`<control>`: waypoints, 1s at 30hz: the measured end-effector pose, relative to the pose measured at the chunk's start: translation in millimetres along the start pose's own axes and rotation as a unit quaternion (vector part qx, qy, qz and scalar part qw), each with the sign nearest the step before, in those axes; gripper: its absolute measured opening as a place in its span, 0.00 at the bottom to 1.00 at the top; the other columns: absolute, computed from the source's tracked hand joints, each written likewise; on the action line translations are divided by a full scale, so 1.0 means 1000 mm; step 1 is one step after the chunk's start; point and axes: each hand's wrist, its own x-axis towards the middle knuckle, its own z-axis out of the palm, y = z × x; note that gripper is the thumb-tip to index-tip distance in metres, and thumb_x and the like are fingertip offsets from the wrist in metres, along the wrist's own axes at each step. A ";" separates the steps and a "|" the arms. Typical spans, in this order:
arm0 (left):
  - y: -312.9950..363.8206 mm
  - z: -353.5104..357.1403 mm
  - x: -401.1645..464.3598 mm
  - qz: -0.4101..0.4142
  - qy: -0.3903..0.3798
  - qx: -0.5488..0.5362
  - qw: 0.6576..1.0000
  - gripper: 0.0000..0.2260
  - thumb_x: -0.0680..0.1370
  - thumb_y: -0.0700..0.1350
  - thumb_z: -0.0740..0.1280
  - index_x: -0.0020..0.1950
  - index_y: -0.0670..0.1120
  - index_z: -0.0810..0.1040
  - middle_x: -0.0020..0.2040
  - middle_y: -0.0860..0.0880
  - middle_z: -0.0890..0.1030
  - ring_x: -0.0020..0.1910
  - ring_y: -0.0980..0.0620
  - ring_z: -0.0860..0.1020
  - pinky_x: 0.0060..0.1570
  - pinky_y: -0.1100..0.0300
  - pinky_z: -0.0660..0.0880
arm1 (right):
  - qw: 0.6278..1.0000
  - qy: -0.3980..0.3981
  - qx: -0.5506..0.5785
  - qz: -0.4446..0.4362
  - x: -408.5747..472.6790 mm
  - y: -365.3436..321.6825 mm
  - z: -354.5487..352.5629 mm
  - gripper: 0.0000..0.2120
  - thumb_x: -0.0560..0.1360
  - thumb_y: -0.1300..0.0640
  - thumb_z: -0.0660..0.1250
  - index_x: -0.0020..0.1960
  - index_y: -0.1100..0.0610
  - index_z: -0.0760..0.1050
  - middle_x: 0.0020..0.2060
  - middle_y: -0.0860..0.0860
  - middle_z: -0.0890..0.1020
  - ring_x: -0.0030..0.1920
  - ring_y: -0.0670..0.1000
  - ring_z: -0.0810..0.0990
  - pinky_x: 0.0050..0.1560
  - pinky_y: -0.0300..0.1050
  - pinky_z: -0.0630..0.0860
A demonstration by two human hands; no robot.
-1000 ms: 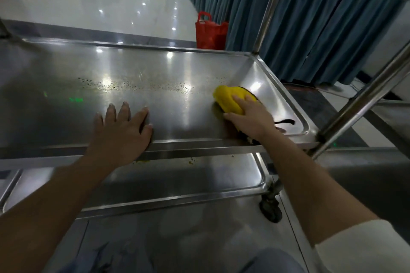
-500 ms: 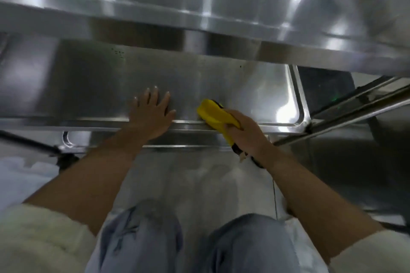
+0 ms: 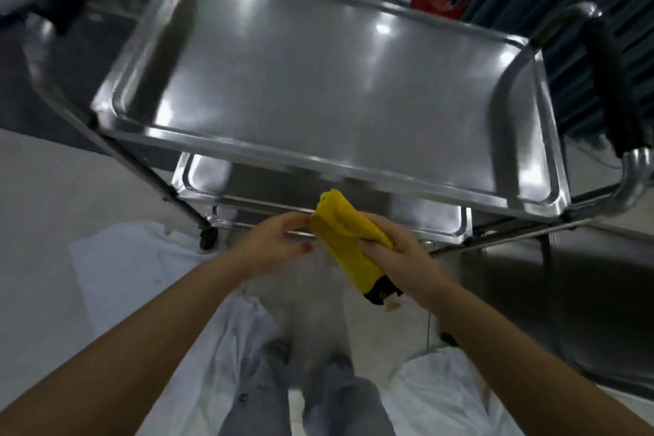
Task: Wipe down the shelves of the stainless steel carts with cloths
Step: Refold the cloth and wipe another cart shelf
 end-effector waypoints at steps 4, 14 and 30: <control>0.053 -0.049 -0.046 0.020 0.068 0.049 0.996 0.05 0.76 0.41 0.71 0.51 0.46 0.78 0.51 0.47 0.83 0.53 0.51 0.80 0.56 0.52 0.77 | 0.997 -0.020 -0.025 -0.068 -0.008 -0.075 0.014 0.19 0.78 0.64 0.63 0.62 0.44 0.73 0.56 0.39 0.80 0.56 0.39 0.77 0.53 0.30 0.73; 0.167 -0.107 -0.128 0.032 0.202 0.034 0.978 0.09 0.76 0.46 0.70 0.43 0.44 0.71 0.40 0.45 0.71 0.41 0.50 0.71 0.44 0.52 0.69 | 0.966 -0.049 -0.084 -0.238 -0.005 -0.196 0.009 0.18 0.78 0.60 0.64 0.56 0.37 0.73 0.48 0.37 0.80 0.48 0.35 0.77 0.47 0.29 0.72; 0.145 -0.222 -0.244 -0.011 0.296 0.314 0.902 0.08 0.78 0.48 0.67 0.56 0.57 0.80 0.45 0.61 0.72 0.46 0.57 0.73 0.42 0.65 0.67 | 0.912 -0.207 -0.218 -0.279 0.051 -0.262 0.153 0.46 0.67 0.58 0.76 0.73 0.36 0.52 0.67 0.47 0.69 0.66 0.50 0.71 0.61 0.50 0.73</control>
